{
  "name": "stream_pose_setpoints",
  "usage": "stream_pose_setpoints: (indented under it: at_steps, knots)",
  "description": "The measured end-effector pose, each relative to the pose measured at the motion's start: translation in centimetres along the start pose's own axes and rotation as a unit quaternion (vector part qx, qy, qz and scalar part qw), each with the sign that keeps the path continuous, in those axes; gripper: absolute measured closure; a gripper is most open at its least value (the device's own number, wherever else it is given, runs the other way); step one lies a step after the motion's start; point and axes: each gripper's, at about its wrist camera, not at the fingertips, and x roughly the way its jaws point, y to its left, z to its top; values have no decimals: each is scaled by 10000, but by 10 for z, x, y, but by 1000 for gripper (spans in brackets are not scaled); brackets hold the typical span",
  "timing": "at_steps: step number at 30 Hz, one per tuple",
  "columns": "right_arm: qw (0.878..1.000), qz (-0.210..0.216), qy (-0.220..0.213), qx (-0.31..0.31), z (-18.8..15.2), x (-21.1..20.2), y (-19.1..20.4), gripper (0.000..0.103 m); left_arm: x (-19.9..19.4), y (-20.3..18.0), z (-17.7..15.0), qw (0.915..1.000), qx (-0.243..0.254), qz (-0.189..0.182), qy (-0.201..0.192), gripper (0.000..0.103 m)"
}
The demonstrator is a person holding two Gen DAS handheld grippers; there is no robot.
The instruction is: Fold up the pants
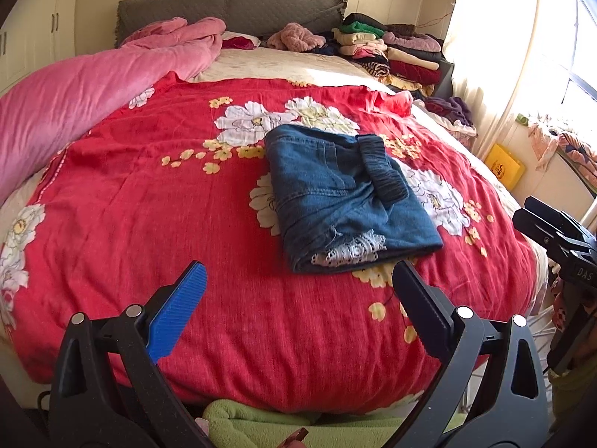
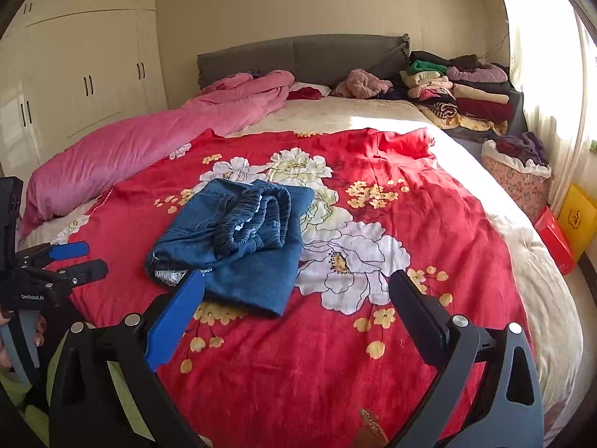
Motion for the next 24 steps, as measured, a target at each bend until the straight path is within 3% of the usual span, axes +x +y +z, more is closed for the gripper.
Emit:
stream_pose_setpoints:
  at_steps: [6, 24]
  knots:
    - [9998, -219, 6, -8, -15, 4, 2, 4, 9, 2, -10, 9999, -39, 64, 136, 9]
    - [9990, -29, 449, 42, -32, 40, 17, 4, 23, 11, -21, 9994, -190, 137, 263, 9]
